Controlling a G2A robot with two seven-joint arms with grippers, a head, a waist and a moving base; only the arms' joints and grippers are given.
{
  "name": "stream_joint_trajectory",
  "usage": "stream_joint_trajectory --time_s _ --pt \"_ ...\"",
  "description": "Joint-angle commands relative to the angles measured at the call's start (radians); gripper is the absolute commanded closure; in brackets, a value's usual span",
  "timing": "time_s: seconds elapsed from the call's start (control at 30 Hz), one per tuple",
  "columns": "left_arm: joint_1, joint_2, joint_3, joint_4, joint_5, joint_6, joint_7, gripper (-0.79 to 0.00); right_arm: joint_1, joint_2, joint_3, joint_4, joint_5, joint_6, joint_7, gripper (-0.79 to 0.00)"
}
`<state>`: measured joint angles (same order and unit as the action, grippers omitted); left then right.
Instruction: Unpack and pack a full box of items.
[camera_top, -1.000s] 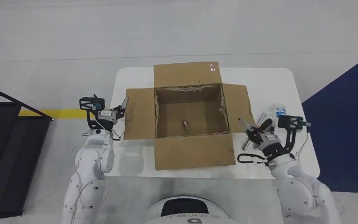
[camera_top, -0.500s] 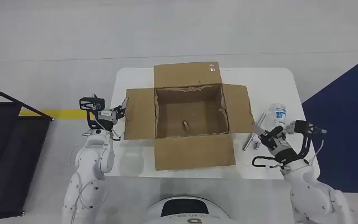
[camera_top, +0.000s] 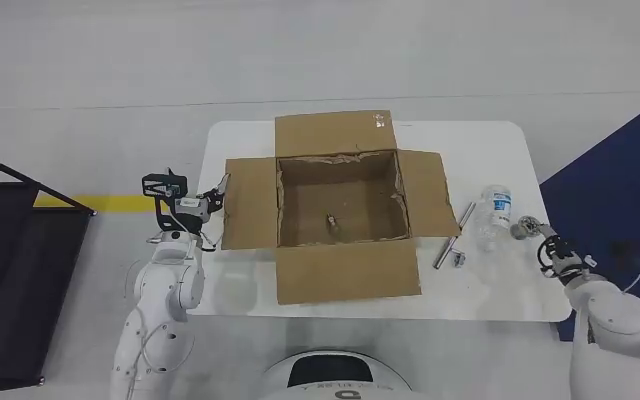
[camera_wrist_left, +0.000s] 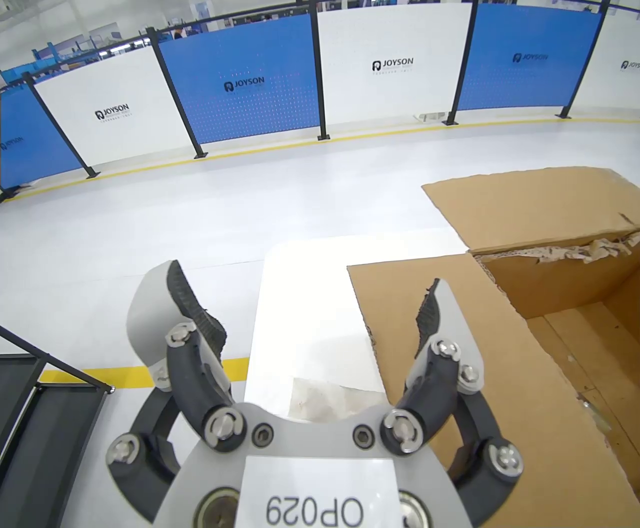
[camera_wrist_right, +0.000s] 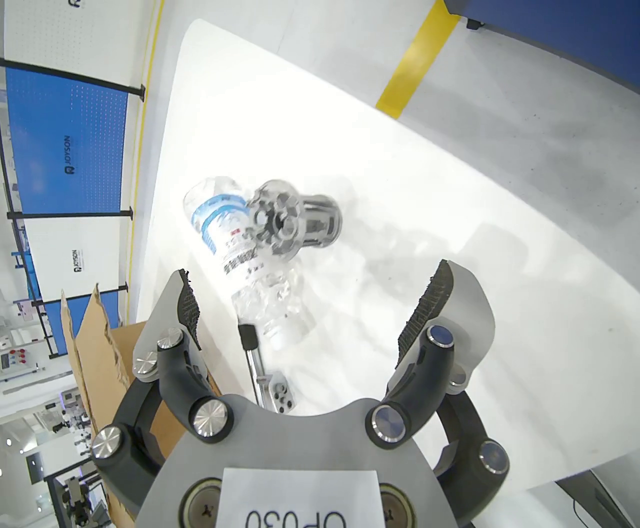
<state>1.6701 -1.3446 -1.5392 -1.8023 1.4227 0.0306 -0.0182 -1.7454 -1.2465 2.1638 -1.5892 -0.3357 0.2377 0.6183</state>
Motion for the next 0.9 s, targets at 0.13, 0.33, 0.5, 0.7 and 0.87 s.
stream_joint_trajectory --time_s 0.13,0.33,0.5,0.7,0.87 --pt "0.000 0.000 0.000 0.000 0.000 0.000 0.000 -0.785 0.134 0.028 -0.008 0.134 -0.087 -0.025 0.022 -0.785" --pt "0.000 0.000 0.000 0.000 0.000 0.000 0.000 -0.785 0.202 0.038 -0.066 0.171 -0.187 0.021 0.000 -0.739" --pt "0.000 0.000 0.000 0.000 0.000 0.000 0.000 -0.785 0.234 0.044 -0.106 0.206 -0.243 0.048 0.007 -0.616" --pt "0.000 0.000 0.000 0.000 0.000 0.000 0.000 -0.785 0.244 0.050 -0.128 0.221 -0.267 0.036 0.024 -0.597" --pt "0.000 0.000 0.000 0.000 0.000 0.000 0.000 -0.785 0.238 0.052 -0.137 0.210 -0.261 0.033 0.025 -0.517"
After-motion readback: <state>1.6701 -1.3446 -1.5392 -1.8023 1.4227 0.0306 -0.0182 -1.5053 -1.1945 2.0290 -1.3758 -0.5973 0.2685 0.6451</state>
